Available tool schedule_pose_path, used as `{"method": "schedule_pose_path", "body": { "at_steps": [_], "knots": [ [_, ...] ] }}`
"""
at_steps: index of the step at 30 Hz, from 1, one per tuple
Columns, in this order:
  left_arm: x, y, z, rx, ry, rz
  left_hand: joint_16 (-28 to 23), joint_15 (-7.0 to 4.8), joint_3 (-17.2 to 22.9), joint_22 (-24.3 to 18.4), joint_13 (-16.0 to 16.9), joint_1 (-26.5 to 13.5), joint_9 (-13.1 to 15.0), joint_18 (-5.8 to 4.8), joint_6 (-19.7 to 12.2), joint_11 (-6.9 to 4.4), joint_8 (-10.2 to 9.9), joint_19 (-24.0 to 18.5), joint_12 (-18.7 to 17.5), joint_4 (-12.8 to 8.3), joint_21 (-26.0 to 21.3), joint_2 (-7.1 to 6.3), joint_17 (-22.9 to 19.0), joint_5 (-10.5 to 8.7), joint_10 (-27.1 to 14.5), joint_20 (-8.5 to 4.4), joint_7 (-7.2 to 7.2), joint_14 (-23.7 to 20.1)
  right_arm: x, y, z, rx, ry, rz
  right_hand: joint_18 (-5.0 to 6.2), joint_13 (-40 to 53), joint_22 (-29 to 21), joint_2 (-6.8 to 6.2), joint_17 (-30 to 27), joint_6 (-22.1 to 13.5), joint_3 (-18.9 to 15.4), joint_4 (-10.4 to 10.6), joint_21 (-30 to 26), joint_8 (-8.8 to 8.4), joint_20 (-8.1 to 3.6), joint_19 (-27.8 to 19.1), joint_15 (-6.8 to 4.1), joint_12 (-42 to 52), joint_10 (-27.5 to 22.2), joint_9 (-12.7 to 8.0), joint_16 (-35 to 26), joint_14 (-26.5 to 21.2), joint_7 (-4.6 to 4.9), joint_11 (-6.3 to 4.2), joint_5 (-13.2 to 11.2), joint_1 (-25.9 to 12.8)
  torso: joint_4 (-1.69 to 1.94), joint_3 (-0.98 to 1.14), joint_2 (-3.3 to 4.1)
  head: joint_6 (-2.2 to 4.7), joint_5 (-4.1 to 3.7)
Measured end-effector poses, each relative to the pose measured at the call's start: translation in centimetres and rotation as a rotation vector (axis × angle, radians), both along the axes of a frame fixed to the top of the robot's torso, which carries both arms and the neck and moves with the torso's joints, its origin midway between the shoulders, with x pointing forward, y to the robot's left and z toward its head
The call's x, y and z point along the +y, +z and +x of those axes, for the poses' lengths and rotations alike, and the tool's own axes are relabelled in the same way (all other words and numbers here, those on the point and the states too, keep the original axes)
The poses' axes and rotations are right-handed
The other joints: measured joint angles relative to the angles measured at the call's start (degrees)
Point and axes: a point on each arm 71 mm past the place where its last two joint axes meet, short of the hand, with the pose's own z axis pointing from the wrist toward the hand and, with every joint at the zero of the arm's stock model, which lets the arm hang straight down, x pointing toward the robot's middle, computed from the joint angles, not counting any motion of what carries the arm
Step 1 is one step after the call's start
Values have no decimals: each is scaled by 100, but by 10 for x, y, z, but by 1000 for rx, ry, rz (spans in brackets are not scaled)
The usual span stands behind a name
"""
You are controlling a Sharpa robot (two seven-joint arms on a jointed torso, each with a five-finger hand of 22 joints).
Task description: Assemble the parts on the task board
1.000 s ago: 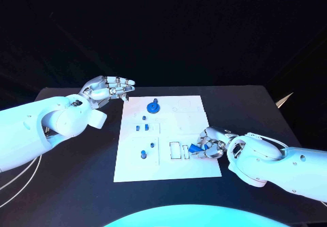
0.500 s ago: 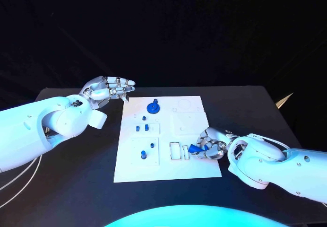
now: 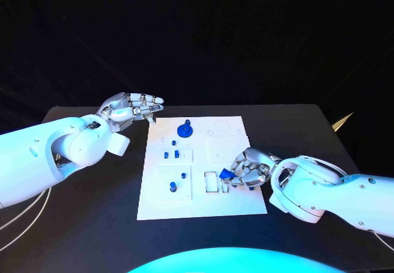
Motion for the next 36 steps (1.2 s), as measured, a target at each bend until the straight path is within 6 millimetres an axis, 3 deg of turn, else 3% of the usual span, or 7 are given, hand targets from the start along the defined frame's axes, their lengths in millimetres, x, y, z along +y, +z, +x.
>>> {"method": "schedule_pose_path", "body": {
  "at_steps": [4, 7, 15, 17, 18, 23, 36],
  "knots": [
    [-1, 0, 0, 0, -2, -1, 0, 0, 0, 0, 0, 0, 0, 0, 0, 0, 0, 0, 0, 0, 0, 0, 0, 0, 0, 0, 0, 0, 12, -2, 2, 16, 18, 18, 0, 0, 0, 133, 0, -5, 1, 1, 0, -4, -8, -8, 0, 0, 0, -5, 0, 0, 5, 0, -2, -153, -2, -1, 4, -1, 10],
    [-2, 0, 0, 0, -4, -1, 0, 0, 0, 0, 0, -23, 0, 0, 0, 0, 0, 0, 0, 0, 0, 23, 0, 0, 0, 0, 0, 0, 21, -5, 4, 29, 31, 25, 0, 0, -1, 148, 0, -5, 54, 54, 0, -4, -8, -8, 0, 0, 0, -5, 0, 0, 5, 0, -2, -345, 0, 1, 4, 0, 13],
    [-3, 0, -1, 0, -7, -2, 0, 0, 0, -5, 0, -23, 5, 0, -21, 0, 0, 0, 0, 0, -22, 23, 0, 0, 0, 0, 21, 0, 35, -14, 9, 67, 55, 18, 1, 0, -1, 145, 0, 35, 159, -2, 0, 1, -8, -8, -40, 0, -26, -3, -1, 1, 45, -26, -2, -741, 3, 3, 8, -16, 39],
    [-3, 0, -1, 0, -7, -2, 0, 0, 0, -5, 0, -23, 5, 0, -21, 0, 0, 0, 0, 0, -22, 23, 0, 0, 1, 0, 21, 0, 37, -15, 10, 72, 58, 14, 0, 2, -1, 130, 0, 35, 159, -2, 0, 153, -24, 8, -41, 0, -22, 14, 20, 0, 45, -32, -2, -818, 3, 3, 7, -20, 46],
    [-3, 0, -1, 0, -7, -2, 0, 0, -1, -5, 1, -23, 5, 0, -21, 0, 0, 0, 0, 1, -22, 23, 1, 0, 1, 0, 21, 0, 38, -16, 11, 73, 59, 11, 0, 4, -1, 130, 0, 35, 159, -2, 0, 201, -28, 12, -41, 0, -15, 132, 21, 0, 46, -39, -2, -832, 3, 3, 7, -23, 48],
    [-3, 0, -1, 0, -6, -2, 0, 0, -16, -5, 1, -23, 5, 1, -21, 0, 0, 0, 0, 16, -22, 23, -2, 0, 1, 0, 21, 0, 40, -16, 15, 76, 61, 3, 1, 4, -1, 85, -1, 68, 159, -2, 0, 303, -43, -3, -61, 0, -9, 223, 21, 21, 37, -52, -2, -923, -2, 4, 8, -24, 62],
    [-2, 1, -1, 0, -4, -1, 0, 0, -16, -4, 1, -23, 4, 0, -21, 0, 0, 0, 0, 16, -22, 23, -4, 0, 1, 0, 20, 0, 38, -17, 15, 67, 61, -23, 1, 3, -2, 99, -1, 132, 165, -8, 0, 352, -65, 8, -81, 88, -10, 242, 44, 1, -26, -93, -8, -1072, -5, 18, 12, -51, 71]
  ]
}}
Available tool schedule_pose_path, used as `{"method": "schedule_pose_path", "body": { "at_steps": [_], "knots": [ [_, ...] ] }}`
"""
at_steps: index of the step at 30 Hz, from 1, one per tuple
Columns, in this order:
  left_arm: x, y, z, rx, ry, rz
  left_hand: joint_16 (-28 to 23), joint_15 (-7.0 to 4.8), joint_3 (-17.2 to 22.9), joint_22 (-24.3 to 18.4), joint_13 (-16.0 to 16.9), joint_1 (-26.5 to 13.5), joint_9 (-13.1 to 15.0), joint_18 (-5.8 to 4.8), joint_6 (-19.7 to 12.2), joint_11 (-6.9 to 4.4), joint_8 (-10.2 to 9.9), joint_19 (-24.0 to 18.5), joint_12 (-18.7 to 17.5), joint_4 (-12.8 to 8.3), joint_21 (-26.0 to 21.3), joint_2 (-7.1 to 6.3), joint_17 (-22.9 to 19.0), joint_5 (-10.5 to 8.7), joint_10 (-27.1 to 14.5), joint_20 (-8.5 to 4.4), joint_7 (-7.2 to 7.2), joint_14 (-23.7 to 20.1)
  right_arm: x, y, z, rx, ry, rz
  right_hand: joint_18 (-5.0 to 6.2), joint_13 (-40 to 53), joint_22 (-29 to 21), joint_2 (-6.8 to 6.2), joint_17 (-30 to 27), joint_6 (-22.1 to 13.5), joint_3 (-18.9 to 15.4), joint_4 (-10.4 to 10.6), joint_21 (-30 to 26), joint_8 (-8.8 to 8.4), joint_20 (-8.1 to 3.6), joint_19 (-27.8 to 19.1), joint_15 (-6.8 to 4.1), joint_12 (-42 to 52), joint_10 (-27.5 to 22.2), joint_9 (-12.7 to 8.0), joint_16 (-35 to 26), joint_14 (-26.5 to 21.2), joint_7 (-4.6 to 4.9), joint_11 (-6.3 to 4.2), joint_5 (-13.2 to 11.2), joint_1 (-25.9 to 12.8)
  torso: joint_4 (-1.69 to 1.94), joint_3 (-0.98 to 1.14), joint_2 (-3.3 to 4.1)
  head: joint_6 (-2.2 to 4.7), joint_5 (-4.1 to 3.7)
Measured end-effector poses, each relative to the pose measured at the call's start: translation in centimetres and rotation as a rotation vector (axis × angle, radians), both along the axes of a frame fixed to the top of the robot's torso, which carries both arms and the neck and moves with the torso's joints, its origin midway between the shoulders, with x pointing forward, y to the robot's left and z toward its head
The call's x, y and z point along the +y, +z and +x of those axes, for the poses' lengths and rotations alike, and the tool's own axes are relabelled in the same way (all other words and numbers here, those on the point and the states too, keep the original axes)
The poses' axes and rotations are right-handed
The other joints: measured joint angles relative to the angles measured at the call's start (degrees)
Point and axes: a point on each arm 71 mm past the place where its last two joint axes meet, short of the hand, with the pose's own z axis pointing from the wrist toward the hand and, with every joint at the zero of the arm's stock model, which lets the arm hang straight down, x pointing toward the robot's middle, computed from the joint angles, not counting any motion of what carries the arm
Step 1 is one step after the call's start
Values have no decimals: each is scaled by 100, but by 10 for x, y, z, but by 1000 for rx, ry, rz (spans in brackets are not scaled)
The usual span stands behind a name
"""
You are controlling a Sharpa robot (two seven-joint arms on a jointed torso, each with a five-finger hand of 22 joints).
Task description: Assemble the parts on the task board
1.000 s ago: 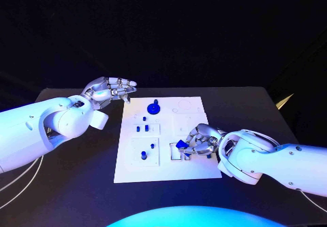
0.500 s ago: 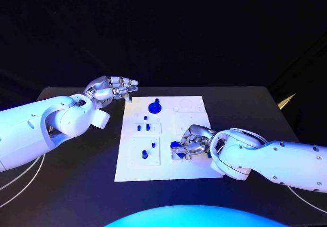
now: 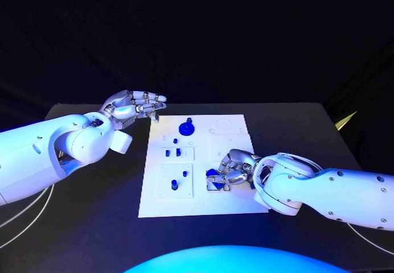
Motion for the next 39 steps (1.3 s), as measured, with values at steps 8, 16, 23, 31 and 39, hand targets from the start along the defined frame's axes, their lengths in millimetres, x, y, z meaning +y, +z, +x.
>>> {"method": "schedule_pose_path", "body": {
  "at_steps": [8, 16, 23, 31, 39],
  "knots": [
    [1, 0, 0, 0, 2, 1, 0, 0, 0, 0, 0, 0, -1, 0, 0, 0, 0, 0, 0, 0, 0, 0, 0, 0, 0, 0, 0, 0, -2, -1, -7, 2, 4, -9, 0, -1, -1, -1, 0, 0, 31, -2, 0, 25, -4, 4, 0, 38, -1, -9, 0, 0, -2, 1, -2, -15, -2, 0, 1, -16, 12],
    [1, 0, 0, 0, 3, 1, 0, 0, 0, -4, 0, 0, -1, 0, 0, 0, 0, 0, 0, 0, 0, 0, 0, 0, 0, 0, 0, 0, -3, 1, -9, -9, 7, -13, 0, -1, 4, -10, 0, -1, 49, -3, 0, 25, -4, 4, -20, 38, -2, 17, 0, 21, -3, 1, 23, -59, -5, -4, -3, -21, 15],
    [1, 0, 0, 0, 3, 1, 0, 22, 17, -11, -9, -30, -1, -1, -21, 21, 0, 0, 23, 16, 0, 30, 1, 0, -21, 0, -21, -22, -2, 2, -8, -23, 10, -21, -1, -2, 4, 35, 0, -1, 77, 0, 0, 66, -25, -18, -31, 86, -1, 51, 0, 10, -4, -40, 23, -156, -2, -12, -5, -17, -1],
    [3, 0, 0, 0, 5, 2, 0, 21, 16, -11, -8, -30, -1, 0, -21, 21, 0, 0, 23, 16, 0, 30, -4, 0, -21, 0, -21, -22, -3, 1, -6, -41, 5, -35, -1, -2, 3, 90, 0, 1, 110, 16, 0, 136, -35, -7, -41, 95, -1, 74, -1, 0, -7, -40, 23, -316, 2, -15, -7, -26, -2],
    [3, 0, 0, 1, 6, 2, 0, 21, 6, -11, -8, -30, -1, 0, -21, 21, 0, 0, 22, 27, -23, 30, -4, 0, -21, 0, -21, -22, -1, 1, -4, -57, 10, -48, -1, -2, 3, 90, -1, 32, 120, 10, 0, 159, -45, 3, -41, 127, -1, 93, -1, 0, -39, -40, 22, -453, 3, -12, -5, -35, -2]
  ]
}}
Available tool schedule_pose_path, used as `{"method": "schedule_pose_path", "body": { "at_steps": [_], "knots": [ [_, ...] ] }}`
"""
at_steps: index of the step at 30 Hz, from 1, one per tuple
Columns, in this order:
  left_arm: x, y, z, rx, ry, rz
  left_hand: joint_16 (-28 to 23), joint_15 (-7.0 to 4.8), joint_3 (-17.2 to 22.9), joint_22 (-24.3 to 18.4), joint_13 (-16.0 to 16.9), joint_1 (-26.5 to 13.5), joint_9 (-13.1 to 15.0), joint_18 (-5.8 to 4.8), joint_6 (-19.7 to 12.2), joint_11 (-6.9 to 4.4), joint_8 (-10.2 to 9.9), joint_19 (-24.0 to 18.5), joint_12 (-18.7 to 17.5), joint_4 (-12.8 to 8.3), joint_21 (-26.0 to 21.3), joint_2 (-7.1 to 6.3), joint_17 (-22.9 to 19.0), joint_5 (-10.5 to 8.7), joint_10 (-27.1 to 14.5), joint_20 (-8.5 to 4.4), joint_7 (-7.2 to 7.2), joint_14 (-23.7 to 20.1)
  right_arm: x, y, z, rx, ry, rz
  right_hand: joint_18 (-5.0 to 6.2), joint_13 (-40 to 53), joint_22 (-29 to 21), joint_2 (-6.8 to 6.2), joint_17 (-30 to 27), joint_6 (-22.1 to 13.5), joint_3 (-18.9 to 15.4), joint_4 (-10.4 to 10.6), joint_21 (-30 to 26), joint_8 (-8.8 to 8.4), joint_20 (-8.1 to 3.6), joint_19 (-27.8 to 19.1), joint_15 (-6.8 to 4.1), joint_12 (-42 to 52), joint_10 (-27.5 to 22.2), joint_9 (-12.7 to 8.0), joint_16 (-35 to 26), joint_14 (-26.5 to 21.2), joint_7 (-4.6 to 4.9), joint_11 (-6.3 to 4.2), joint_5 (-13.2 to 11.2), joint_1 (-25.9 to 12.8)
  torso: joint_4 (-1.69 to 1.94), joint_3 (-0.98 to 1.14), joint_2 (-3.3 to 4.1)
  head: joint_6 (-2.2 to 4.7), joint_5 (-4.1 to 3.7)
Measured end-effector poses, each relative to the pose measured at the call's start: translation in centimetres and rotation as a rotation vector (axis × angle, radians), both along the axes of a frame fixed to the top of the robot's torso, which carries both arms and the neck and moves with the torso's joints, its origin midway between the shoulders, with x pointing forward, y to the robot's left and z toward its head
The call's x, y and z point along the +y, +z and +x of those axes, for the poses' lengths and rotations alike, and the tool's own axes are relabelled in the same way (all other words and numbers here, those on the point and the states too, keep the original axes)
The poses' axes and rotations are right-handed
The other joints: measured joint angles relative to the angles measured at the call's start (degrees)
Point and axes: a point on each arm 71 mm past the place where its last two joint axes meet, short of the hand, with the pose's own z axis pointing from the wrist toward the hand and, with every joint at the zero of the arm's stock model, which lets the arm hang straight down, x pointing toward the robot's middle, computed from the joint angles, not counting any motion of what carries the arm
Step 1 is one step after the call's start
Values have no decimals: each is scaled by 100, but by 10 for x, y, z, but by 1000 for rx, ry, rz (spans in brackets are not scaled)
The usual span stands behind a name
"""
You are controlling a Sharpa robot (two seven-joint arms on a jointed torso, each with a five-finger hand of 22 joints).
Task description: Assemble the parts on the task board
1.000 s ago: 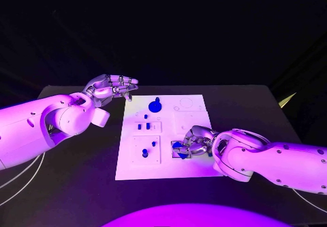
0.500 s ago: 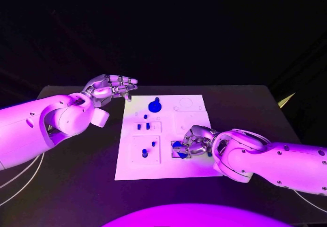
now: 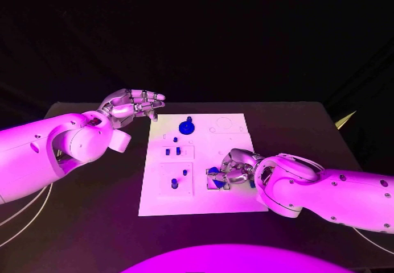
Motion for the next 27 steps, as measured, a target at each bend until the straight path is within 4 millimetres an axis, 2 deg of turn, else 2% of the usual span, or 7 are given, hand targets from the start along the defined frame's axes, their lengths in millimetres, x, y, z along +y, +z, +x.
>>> {"method": "schedule_pose_path", "body": {
  "at_steps": [10, 11, 15, 16, 20, 24, 27],
  "knots": [
    [0, 0, 0, 0, 0, 0, 0, 0, -6, -4, 0, 0, 0, 0, 0, 0, 0, 0, 0, 6, 0, 0, 0, 0, 0, 0, 0, 0, 4, -1, 2, -8, 8, -17, 0, -1, -1, -42, 0, 95, 5, 5, 0, 19, 0, 0, 0, 0, 0, 15, 0, 0, -94, 0, 0, -153, -5, 3, 1, 5, 2],
    [0, 0, 0, 0, 0, 0, 0, 0, -6, -5, 0, 0, 0, 0, 0, 0, 0, 0, 0, 6, 0, 0, 0, 0, 0, 0, 0, 0, 4, -1, 3, -9, 8, -20, 0, -1, -1, -38, 0, 144, 5, 5, 0, 19, 0, 0, 0, 0, 0, 16, 0, 0, -142, 0, 0, -206, -5, 3, 1, 6, -1],
    [0, 0, 0, 1, 0, 0, 23, 0, -6, -5, 0, 0, 0, 0, 0, 0, 0, 0, 0, 6, 0, 0, 0, 0, 0, 0, 0, 0, 4, -2, 4, -15, 9, -28, 0, -1, -1, -85, 0, 207, 5, 5, 0, 64, 0, 0, 0, 0, 1, 38, 0, 0, -203, 0, 0, -310, -4, 4, 2, 7, -7],
    [0, 0, 0, 1, 0, 0, 23, 0, -6, -5, 0, 0, 0, -1, 0, 0, 0, 0, 0, 6, 0, 0, 0, 0, 0, 0, 0, 0, 4, -2, 4, -18, 10, -31, 0, -1, -1, -108, 0, 265, 4, 4, 0, 65, 0, 0, 0, 0, 1, 41, 0, 0, -261, 0, 0, -333, -4, 5, 2, 7, -8],
    [0, 0, 0, 1, 1, 1, 23, 0, -6, -5, 1, 0, 0, -1, 0, 0, 0, 0, -1, 6, 0, 0, 0, 0, 0, 0, 0, 0, 5, -2, 4, -25, 14, -41, 0, -1, -1, -167, 0, 337, -22, 0, 0, 75, 0, 0, 0, -17, 0, 49, 0, 0, -332, -1, 0, -392, -3, 4, 3, 10, -10],
    [0, 0, 0, 1, 1, 1, 23, 0, -6, -4, 1, 0, 0, 0, 0, 0, 0, 0, -1, 6, 1, 0, 0, 0, 0, 0, 0, 0, 5, -1, 5, -34, 19, -51, 0, -1, -1, -294, 0, 303, -232, 3, 0, 89, 0, 0, 0, -81, 0, 59, 0, 0, -298, -1, 1, -659, -3, 5, 2, 10, -13],
    [0, 0, 0, 1, 1, 1, 23, 0, -6, -4, 1, 0, 0, 0, 0, 0, 0, 0, -1, 6, 1, 0, 1, 0, 0, 0, 0, 0, 5, -1, 5, -39, 22, -57, 0, -1, -2, -349, 0, 280, -343, 7, 0, 108, 1, 0, 0, -100, -1, 64, 0, -1, -319, -1, 1, -724, -4, 7, 2, 10, -13]
  ]
}}
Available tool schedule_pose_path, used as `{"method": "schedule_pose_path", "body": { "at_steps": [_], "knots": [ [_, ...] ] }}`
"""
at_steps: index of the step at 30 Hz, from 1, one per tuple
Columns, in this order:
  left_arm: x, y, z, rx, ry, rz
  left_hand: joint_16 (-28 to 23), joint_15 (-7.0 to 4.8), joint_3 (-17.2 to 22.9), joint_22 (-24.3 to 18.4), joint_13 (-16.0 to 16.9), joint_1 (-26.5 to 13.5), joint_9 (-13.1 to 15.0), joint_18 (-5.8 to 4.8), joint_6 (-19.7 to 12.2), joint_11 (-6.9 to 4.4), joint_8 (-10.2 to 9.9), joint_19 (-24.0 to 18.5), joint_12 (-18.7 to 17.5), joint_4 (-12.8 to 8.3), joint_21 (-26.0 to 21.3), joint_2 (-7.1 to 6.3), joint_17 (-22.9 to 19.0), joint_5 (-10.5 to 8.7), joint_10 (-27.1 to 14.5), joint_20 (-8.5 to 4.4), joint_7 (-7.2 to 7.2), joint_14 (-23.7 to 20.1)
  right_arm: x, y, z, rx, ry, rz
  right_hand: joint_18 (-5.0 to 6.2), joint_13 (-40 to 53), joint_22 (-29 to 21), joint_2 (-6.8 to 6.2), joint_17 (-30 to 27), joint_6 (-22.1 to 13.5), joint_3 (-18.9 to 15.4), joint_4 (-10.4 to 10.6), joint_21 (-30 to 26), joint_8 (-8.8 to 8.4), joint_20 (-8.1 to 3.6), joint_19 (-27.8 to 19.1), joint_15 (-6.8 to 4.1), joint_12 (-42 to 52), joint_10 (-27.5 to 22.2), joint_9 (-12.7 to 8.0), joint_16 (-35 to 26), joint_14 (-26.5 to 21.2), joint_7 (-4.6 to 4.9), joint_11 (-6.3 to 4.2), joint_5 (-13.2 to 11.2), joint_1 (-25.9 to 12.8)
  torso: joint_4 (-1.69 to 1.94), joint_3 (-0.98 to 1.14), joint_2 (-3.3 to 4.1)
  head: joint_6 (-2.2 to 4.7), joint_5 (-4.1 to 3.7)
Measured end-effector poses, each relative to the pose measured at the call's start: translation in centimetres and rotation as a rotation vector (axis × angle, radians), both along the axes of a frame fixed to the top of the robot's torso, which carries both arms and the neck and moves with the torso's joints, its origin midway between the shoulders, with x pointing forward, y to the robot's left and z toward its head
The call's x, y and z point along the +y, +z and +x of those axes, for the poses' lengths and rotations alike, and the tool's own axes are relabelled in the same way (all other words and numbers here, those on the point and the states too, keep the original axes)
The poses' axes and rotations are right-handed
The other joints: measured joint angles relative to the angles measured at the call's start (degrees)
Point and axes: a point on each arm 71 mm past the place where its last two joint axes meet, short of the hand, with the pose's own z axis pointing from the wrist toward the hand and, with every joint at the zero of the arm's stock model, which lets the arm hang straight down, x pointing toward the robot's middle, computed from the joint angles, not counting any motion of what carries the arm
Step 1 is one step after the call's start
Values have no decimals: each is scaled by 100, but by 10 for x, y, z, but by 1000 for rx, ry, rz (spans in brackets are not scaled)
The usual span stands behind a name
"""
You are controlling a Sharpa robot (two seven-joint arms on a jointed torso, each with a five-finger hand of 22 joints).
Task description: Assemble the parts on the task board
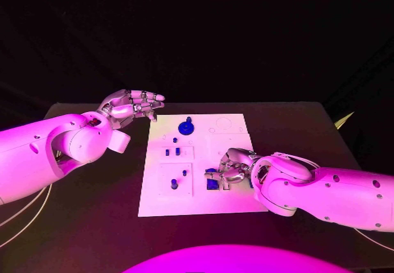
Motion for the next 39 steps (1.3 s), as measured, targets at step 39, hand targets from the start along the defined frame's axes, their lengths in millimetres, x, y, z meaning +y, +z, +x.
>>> {"method": "schedule_pose_path", "body": {
  "at_steps": [39],
  "knots": [
    [2, 0, 0, 1, 4, 2, 0, 0, 16, -9, -4, -48, 1, 0, 0, -11, 0, 0, 26, 16, -18, -3, -4, 0, -11, 0, 0, 0, -13, 10, -12, -35, 47, 59, 0, 3, -2, -135, 3, -152, 3, -255, 0, 44, 0, 0, 0, -48, 0, -36, 0, 0, 30, 1, -1, 1574, -3, -3, -3, 4, 8]
  ]
}}
